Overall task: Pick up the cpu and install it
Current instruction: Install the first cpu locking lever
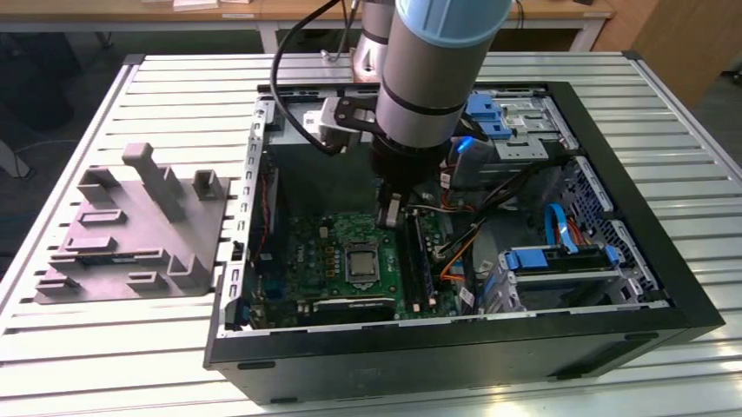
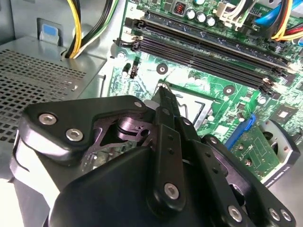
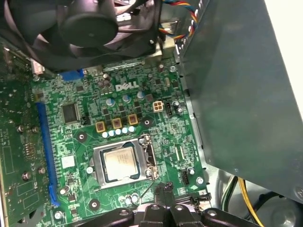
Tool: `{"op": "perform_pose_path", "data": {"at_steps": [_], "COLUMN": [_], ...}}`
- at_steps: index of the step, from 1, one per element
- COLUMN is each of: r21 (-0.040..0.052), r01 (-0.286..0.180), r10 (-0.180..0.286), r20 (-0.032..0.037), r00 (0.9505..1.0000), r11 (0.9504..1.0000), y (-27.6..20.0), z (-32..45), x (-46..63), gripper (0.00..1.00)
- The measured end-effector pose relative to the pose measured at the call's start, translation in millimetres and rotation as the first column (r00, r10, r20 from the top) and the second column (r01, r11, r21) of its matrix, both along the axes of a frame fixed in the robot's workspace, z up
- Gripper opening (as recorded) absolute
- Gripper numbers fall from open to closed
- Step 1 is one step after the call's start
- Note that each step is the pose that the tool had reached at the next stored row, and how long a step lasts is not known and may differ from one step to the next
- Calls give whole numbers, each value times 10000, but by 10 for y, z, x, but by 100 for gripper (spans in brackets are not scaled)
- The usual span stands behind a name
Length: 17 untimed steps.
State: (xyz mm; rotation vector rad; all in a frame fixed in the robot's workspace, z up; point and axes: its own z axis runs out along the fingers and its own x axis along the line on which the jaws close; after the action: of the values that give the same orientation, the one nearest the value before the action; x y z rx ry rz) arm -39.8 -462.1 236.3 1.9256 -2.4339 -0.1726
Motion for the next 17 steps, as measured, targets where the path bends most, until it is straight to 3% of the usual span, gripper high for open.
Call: {"op": "perform_pose_path", "data": {"at_steps": [5, 10, 15, 17], "r21": [-26, -35, -87, -93], "r01": [-294, -402, -717, -846], "r10": [294, 403, 719, 849], "r20": [16, 236, 243, 299], "r00": [9996, 9989, 9971, 9959], "r11": [9996, 9992, 9974, 9964], "y": [-10, -22, -25, -28], "z": [-2, -2, -2, -2], "x": [-7, -33, -53, -57], "gripper": [11, 11, 11, 11]}}
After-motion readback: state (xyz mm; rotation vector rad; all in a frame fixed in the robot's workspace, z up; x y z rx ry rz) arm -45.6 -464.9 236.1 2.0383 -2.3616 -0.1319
